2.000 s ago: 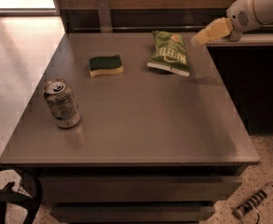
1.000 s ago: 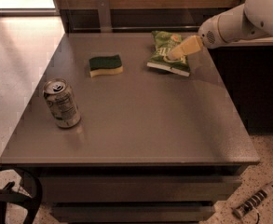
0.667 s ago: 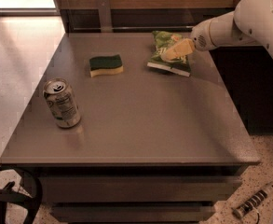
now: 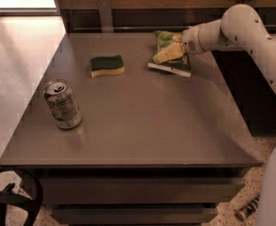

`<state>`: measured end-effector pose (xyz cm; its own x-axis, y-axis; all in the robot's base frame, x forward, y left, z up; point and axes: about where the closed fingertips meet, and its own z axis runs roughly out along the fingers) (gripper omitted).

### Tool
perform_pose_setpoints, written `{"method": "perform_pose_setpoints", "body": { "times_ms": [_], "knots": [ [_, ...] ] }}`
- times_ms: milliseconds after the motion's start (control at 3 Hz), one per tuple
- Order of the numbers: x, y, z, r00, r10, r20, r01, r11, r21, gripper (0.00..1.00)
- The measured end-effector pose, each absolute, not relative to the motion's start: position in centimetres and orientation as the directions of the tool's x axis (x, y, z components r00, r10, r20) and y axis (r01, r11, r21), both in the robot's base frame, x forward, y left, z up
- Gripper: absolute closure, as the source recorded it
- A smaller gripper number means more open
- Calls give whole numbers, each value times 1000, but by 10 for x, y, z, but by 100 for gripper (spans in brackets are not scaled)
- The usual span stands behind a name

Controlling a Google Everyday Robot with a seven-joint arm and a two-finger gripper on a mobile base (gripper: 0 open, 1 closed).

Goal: Move green jalapeno chip bag near 7up can

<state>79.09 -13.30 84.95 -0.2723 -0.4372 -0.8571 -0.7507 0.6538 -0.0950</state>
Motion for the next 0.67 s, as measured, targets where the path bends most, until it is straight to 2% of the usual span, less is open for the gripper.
{"method": "perform_pose_setpoints", "body": {
  "times_ms": [667],
  "knots": [
    [791,-128,846,-274,-439,-856,-756,649,-91,47]
  ]
}}
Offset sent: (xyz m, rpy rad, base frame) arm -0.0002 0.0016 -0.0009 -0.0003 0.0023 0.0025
